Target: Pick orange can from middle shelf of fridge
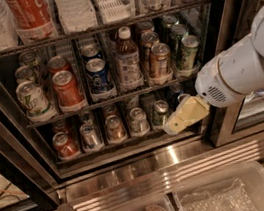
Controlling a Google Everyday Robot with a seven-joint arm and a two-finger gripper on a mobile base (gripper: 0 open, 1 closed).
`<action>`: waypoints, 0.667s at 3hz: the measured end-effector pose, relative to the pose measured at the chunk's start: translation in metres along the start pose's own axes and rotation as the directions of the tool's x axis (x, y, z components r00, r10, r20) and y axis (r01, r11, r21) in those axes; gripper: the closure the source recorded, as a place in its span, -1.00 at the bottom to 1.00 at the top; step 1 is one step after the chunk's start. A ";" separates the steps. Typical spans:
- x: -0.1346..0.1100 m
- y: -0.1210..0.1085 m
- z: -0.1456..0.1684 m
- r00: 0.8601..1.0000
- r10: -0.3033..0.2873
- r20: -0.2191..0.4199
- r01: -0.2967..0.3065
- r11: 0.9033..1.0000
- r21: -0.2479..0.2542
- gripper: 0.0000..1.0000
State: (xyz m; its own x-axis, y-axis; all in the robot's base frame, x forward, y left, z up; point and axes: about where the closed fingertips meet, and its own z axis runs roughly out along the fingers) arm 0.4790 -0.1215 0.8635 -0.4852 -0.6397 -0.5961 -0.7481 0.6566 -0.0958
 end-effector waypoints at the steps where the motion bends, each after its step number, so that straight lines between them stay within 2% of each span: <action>1: -0.007 -0.022 0.011 0.995 0.053 0.086 -0.061 0.993 0.098 -1.00; 2: -0.005 -0.036 0.028 0.985 0.099 0.144 -0.125 0.974 0.189 -1.00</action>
Offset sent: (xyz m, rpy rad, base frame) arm 0.0819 -0.0212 -0.0216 0.1151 -0.3413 -0.3826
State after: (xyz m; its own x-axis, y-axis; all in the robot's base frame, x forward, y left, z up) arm 0.5213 -0.1302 0.8475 -0.4861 -0.5074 -0.7115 -0.5819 0.7954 -0.1696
